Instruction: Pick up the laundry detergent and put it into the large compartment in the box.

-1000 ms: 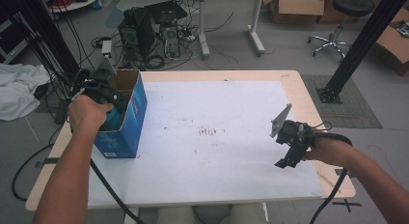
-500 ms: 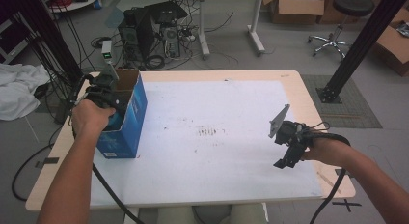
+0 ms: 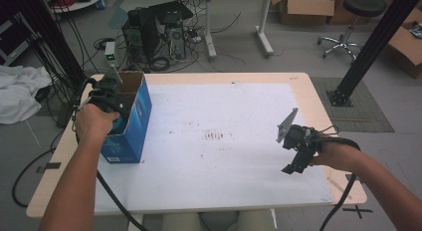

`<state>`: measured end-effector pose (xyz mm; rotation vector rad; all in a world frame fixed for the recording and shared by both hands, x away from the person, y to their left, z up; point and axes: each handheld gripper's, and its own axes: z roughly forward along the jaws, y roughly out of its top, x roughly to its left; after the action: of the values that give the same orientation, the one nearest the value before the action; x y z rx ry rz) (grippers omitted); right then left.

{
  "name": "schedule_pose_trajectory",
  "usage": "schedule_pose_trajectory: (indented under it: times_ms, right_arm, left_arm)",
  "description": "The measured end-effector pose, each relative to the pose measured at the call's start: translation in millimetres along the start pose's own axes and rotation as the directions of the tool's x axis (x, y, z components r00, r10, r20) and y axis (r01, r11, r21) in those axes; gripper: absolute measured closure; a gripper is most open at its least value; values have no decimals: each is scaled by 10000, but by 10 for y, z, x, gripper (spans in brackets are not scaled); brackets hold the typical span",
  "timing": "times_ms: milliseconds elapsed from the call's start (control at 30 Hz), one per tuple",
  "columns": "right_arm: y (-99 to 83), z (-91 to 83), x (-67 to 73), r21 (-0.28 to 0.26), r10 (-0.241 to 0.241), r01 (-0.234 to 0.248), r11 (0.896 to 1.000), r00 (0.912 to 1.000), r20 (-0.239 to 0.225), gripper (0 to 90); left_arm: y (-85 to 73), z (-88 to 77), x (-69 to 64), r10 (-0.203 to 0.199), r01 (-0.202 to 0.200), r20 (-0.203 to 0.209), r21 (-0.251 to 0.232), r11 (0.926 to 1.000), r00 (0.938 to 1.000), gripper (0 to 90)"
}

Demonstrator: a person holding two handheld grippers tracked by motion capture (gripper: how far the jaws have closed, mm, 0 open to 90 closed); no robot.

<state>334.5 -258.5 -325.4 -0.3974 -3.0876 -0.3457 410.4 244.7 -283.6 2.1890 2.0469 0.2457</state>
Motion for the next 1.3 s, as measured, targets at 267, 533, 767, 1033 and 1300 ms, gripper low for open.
schedule_pose_trajectory:
  times_ms: [267, 533, 767, 1033, 1300]
  right_arm:
    - [-16, -1, 1, 38, 0, 0, 10000, 10000, 26, 170]
    - [-1, -15, 11, -1, -63, 63, 10000, 10000, 50, 170]
    - [5, -19, 22, 18, -67, 67, 10000, 10000, 38, 170]
    - [18, -28, 29, -16, -87, 87, 10000, 9999, 52, 170]
    - [11, -35, 41, 14, -63, 63, 10000, 9999, 85, 170]
  left_arm:
    - [-23, -4, 22, -21, 23, 111, -161, 9999, 9999, 362]
    - [-43, -22, 52, -118, 122, 260, -163, 9998, 9996, 325]
    - [-50, -53, 75, -200, 213, 467, -266, 9994, 9987, 309]
    - [-47, -140, 80, -252, 274, 521, -410, 9988, 9983, 305]
    - [-42, -238, 67, -240, 258, 431, -431, 9987, 9988, 290]
